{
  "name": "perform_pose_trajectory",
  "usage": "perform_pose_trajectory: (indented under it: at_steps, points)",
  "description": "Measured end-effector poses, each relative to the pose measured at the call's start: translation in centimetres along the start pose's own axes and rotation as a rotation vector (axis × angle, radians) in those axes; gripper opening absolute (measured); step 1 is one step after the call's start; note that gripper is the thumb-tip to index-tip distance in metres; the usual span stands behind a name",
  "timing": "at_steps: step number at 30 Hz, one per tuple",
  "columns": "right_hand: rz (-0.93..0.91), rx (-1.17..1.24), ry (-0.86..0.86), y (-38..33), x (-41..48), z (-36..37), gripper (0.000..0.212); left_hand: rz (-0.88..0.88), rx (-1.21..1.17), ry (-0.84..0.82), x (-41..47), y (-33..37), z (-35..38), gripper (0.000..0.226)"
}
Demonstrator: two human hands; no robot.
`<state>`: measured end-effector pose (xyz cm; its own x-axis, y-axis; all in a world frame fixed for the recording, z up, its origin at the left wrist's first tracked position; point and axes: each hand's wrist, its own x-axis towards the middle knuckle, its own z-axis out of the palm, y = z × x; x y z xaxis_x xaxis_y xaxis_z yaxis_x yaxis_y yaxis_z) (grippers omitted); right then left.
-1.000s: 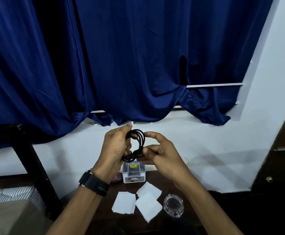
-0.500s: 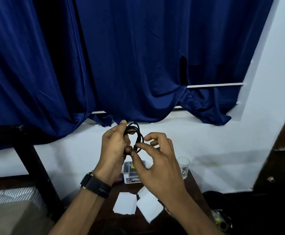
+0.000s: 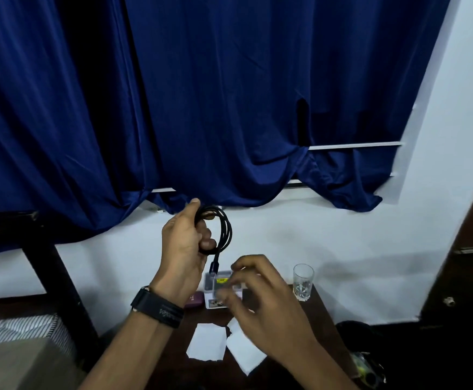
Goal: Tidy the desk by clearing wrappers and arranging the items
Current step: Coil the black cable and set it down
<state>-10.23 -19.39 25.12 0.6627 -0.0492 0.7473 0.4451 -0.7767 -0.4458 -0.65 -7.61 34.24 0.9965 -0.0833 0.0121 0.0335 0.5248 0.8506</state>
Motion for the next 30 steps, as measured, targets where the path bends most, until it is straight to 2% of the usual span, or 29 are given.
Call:
perform_pose_trajectory:
  at_steps: [2,3,5,6,9,13,18,21,25,30]
  points:
    - [0.420,0.481,0.040,-0.8,1.4,-0.3,0.039,0.022,0.048,-0.038,-0.2,-0.2,0.2,0.033]
    - [0.558,0.653,0.011,-0.7,2.2,-0.4,0.048,0.033,0.079,-0.059,-0.3,-0.3,0.3,0.038]
    - [0.687,0.869,-0.122,-0.4,3.6,-0.5,0.071,0.056,0.160,-0.103,-0.6,-0.8,0.5,0.048]
    - [0.681,0.916,-0.159,-0.3,4.0,-0.6,0.070,0.076,0.195,-0.122,-0.7,-1.0,0.5,0.047]
    - [0.622,0.904,-0.132,0.0,4.3,-0.7,0.031,0.114,0.238,-0.125,-0.7,-1.5,0.3,0.043]
    - [0.647,0.918,-0.080,0.6,3.9,0.0,0.012,0.095,0.250,-0.077,-0.6,-2.5,0.1,0.043]
    - [0.619,0.784,0.036,1.4,2.7,1.1,0.021,-0.108,0.095,0.024,-0.3,-4.9,-0.9,0.051]
    - [0.653,0.795,0.061,2.3,1.7,2.0,0.023,-0.187,0.116,0.052,0.2,-7.3,-1.8,0.057]
    - [0.774,0.886,0.049,4.3,0.7,2.2,0.029,-0.095,0.205,-0.115,0.8,-10.0,-3.9,0.030]
    - [0.852,0.927,0.057,6.9,0.4,2.4,0.025,-0.155,0.299,-0.317,2.3,-11.4,-6.8,0.048]
